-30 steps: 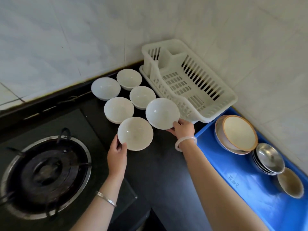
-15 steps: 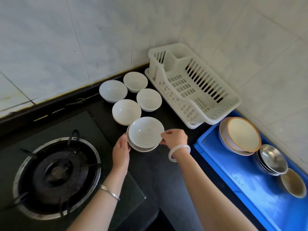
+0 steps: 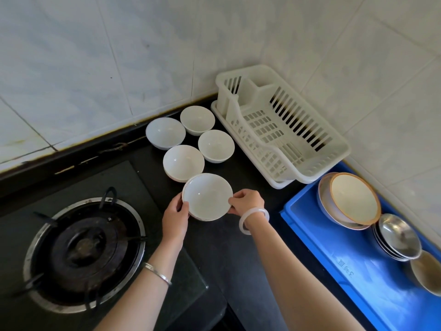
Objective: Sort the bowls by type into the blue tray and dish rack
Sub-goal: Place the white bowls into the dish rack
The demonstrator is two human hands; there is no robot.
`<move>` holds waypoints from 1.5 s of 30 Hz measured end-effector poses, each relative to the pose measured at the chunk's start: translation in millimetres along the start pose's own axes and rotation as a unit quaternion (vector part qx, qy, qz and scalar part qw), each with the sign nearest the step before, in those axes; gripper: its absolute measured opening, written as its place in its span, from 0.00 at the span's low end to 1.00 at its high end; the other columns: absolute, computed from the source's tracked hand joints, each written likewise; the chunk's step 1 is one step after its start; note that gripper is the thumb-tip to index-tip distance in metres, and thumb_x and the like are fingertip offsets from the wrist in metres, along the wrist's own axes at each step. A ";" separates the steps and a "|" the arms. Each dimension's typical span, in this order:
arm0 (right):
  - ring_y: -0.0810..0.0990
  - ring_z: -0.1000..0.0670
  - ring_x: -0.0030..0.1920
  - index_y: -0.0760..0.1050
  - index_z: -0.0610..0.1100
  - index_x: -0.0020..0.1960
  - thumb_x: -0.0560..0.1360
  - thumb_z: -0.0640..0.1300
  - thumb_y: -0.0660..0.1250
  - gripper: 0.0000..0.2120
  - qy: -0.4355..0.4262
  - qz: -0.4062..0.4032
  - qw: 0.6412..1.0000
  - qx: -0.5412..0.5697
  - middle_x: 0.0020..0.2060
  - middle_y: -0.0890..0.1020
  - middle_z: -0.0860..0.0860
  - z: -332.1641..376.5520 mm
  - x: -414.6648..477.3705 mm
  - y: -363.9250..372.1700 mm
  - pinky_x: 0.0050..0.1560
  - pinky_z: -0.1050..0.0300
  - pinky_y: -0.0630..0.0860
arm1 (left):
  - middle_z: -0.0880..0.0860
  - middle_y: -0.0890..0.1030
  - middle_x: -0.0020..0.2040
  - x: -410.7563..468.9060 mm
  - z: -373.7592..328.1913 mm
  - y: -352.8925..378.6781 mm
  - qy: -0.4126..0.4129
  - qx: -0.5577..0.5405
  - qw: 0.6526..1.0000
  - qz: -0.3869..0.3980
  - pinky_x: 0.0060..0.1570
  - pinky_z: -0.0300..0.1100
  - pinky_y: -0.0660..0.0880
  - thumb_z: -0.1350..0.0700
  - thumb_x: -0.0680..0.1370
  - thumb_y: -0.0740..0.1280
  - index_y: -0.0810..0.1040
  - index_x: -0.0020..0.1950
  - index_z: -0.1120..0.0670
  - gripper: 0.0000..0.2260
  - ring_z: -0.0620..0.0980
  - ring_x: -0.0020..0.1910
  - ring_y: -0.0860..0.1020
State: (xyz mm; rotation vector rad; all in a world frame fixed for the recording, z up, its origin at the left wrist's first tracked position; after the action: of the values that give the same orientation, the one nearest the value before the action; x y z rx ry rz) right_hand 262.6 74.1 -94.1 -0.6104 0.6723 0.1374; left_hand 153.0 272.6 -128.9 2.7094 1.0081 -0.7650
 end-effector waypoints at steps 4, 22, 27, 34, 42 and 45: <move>0.83 0.49 0.40 0.75 0.46 0.49 0.70 0.39 0.70 0.09 0.016 0.019 1.000 0.010 0.41 0.81 0.47 -5.9 4.0 5.1 0.44 0.53 0.83 | 0.53 0.75 0.63 -1.2 2.6 0.2 -0.033 -0.036 0.999 0.003 0.57 0.49 0.76 0.58 0.79 0.60 0.71 0.67 0.51 0.16 0.52 0.61 0.74; 0.85 0.48 0.40 0.78 0.44 0.58 0.73 0.36 0.67 0.14 -0.074 0.063 0.970 0.225 0.44 0.85 0.47 35.3 -3.1 -43.5 0.39 0.54 0.83 | 0.50 0.79 0.55 -20.5 -78.8 36.9 0.044 -0.068 0.997 0.003 0.42 0.39 0.78 0.56 0.78 0.61 0.76 0.61 0.50 0.12 0.48 0.51 0.80; 0.85 0.48 0.40 0.78 0.46 0.56 0.72 0.37 0.69 0.13 -0.113 0.037 0.961 0.249 0.45 0.84 0.48 87.0 10.7 -105.0 0.36 0.58 0.82 | 0.43 0.75 0.47 -6.5 -138.2 88.7 0.059 -0.093 0.993 0.028 0.39 0.38 0.80 0.55 0.78 0.64 0.72 0.59 0.48 0.10 0.45 0.48 0.78; 0.85 0.48 0.33 0.76 0.42 0.56 0.74 0.36 0.66 0.11 -0.126 -0.002 0.957 0.260 0.49 0.82 0.44 143.7 76.0 -172.7 0.30 0.61 0.80 | 0.53 0.76 0.53 37.9 -197.7 187.3 0.052 -0.082 0.993 0.073 0.37 0.37 0.78 0.57 0.79 0.61 0.73 0.54 0.53 0.06 0.54 0.53 0.78; 0.82 0.47 0.36 0.72 0.37 0.65 0.76 0.35 0.64 0.17 -0.068 0.000 0.964 0.255 0.58 0.79 0.39 153.9 173.5 -178.8 0.36 0.54 0.80 | 0.51 0.74 0.40 113.8 -196.7 267.2 0.007 -0.036 0.995 0.091 0.41 0.45 0.76 0.60 0.80 0.56 0.73 0.44 0.56 0.08 0.55 0.43 0.76; 0.81 0.46 0.34 0.71 0.37 0.65 0.77 0.36 0.63 0.17 -0.040 -0.008 0.966 0.255 0.59 0.78 0.39 146.3 196.1 -175.1 0.35 0.54 0.79 | 0.53 0.73 0.37 135.5 -182.6 283.2 -0.036 -0.032 0.995 0.091 0.38 0.44 0.74 0.63 0.79 0.56 0.73 0.39 0.56 0.11 0.52 0.36 0.73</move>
State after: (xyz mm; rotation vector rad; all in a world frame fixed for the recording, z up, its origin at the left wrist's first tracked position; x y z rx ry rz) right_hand 549.4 0.3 -40.8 -0.1130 0.5937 -0.0278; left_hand 498.0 190.0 -51.3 2.6521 0.7440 -0.7766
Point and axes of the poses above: each hand's wrist, its own x-axis towards the middle knuckle, its own y-axis out of the palm, z = x × y, the point moved 10 cm from there along x, towards the middle knuckle
